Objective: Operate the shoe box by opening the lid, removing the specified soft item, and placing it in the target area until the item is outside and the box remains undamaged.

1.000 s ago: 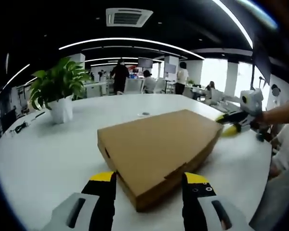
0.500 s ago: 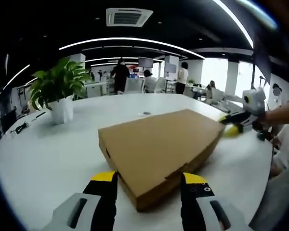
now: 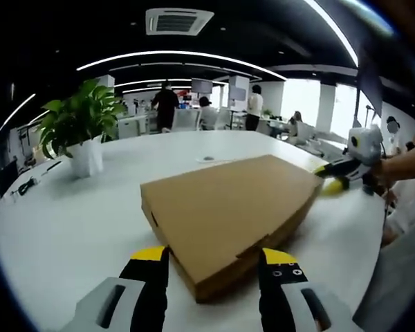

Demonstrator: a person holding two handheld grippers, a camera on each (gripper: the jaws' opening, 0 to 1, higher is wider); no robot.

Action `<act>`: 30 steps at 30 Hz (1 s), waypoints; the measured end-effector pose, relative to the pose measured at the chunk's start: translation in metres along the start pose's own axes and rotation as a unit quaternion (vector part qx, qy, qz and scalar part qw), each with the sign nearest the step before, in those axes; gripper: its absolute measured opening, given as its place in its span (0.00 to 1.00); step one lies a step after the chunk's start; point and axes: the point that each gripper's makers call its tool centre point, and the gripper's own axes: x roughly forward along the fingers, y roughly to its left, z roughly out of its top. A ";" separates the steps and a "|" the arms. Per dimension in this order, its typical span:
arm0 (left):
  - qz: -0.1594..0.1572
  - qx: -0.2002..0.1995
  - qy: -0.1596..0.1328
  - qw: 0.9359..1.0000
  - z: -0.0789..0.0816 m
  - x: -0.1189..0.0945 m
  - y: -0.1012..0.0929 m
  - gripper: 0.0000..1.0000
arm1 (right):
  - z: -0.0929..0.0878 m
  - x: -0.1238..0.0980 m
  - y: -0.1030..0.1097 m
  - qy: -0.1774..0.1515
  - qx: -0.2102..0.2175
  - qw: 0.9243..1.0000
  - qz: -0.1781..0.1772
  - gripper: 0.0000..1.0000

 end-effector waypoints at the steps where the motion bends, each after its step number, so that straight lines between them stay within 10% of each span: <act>1: -0.001 0.001 0.001 1.000 0.000 0.000 -0.001 0.52 | 0.000 0.000 0.002 0.001 0.001 1.000 -0.002 0.35; 30: -0.056 0.036 0.031 0.997 -0.015 -0.036 0.017 0.52 | -0.004 -0.006 0.064 0.004 0.034 0.999 -0.038 0.33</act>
